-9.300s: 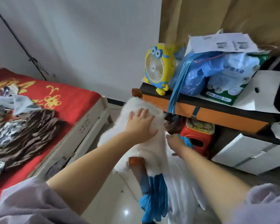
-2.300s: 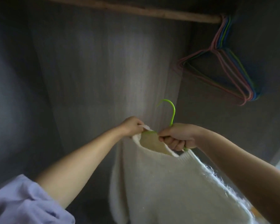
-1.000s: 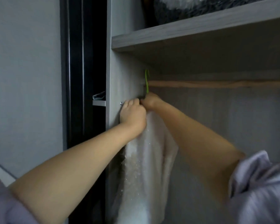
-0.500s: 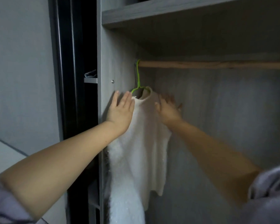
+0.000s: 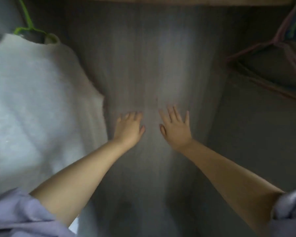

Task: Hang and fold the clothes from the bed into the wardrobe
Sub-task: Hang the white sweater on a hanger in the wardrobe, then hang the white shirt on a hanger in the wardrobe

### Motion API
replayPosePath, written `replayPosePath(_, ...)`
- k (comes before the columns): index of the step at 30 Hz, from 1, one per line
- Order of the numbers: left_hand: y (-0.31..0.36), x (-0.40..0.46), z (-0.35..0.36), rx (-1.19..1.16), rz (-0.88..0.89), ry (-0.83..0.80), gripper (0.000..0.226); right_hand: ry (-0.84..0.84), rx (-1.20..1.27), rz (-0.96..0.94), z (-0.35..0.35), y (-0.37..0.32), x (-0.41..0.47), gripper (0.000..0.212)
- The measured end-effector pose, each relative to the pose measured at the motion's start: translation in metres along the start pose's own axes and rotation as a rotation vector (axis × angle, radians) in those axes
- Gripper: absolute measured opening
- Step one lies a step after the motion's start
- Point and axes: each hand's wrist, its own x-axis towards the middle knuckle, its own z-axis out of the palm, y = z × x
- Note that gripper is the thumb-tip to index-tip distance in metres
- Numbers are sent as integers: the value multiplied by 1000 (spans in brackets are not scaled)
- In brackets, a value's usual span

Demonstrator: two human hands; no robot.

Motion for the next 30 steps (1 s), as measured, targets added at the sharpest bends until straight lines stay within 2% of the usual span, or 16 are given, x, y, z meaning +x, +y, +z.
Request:
replayPosePath(2, 27, -6, 27, -77, 81, -55, 55, -80, -50, 90, 12, 22, -44, 64)
replayPosePath(6, 86, -33, 65, -218, 278, -179, 56, -150, -136, 320, 26, 47, -136, 57)
replayPosePath(13, 176, -124, 87, -345, 752, -284, 55, -263, -130, 824, 15, 16, -303, 59)
replayPosePath(21, 277, -263, 34, -540, 1219, -422, 52, -340, -213, 1343, -51, -50, -502, 57)
replayPosePath(30, 368, -466, -70, -638, 1645, -409, 54, -263, -286, 1768, -139, -161, -703, 59)
